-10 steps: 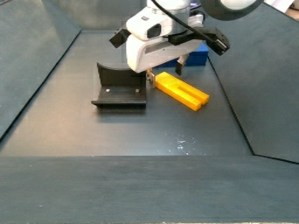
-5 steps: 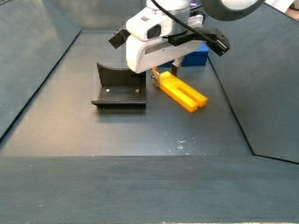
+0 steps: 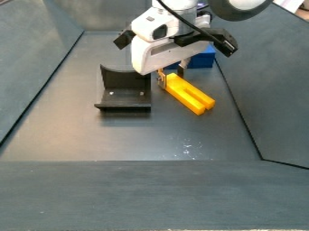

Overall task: Pick up the double-square object. Move up. Place the double-square object on the fixture. Regrasp the double-square object. Move to above the board. Insert the double-square object.
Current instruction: Pick up the double-square object, then move up.

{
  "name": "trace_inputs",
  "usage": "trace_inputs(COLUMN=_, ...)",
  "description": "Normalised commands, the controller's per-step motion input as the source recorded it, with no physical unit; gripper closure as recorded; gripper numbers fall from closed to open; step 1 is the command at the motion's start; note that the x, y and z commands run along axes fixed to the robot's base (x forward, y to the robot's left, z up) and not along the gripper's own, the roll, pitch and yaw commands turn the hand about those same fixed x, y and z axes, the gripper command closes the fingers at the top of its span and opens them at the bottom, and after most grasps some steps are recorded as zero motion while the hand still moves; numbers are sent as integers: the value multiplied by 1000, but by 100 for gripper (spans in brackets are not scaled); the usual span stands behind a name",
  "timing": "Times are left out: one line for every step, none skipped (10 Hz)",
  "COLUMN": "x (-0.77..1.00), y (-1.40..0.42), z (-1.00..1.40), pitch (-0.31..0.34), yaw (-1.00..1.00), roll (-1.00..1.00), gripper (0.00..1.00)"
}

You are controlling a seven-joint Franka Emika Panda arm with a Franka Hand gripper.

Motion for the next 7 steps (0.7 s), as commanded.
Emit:
trace_inputs(x=0, y=0, z=0, pitch=0, yaw=0, roll=0, gripper=100)
trace_inputs(x=0, y=0, z=0, pitch=0, yaw=0, roll=0, gripper=100)
trace_inputs(x=0, y=0, z=0, pitch=0, yaw=0, roll=0, gripper=100)
trace_inputs(x=0, y=0, z=0, pitch=0, yaw=0, roll=0, gripper=100)
trace_inputs(x=0, y=0, z=0, pitch=0, yaw=0, roll=0, gripper=100)
trace_inputs(x=0, y=0, z=0, pitch=0, yaw=0, roll=0, gripper=100)
trace_inputs(x=0, y=0, z=833, pitch=0, yaw=0, roll=0, gripper=100)
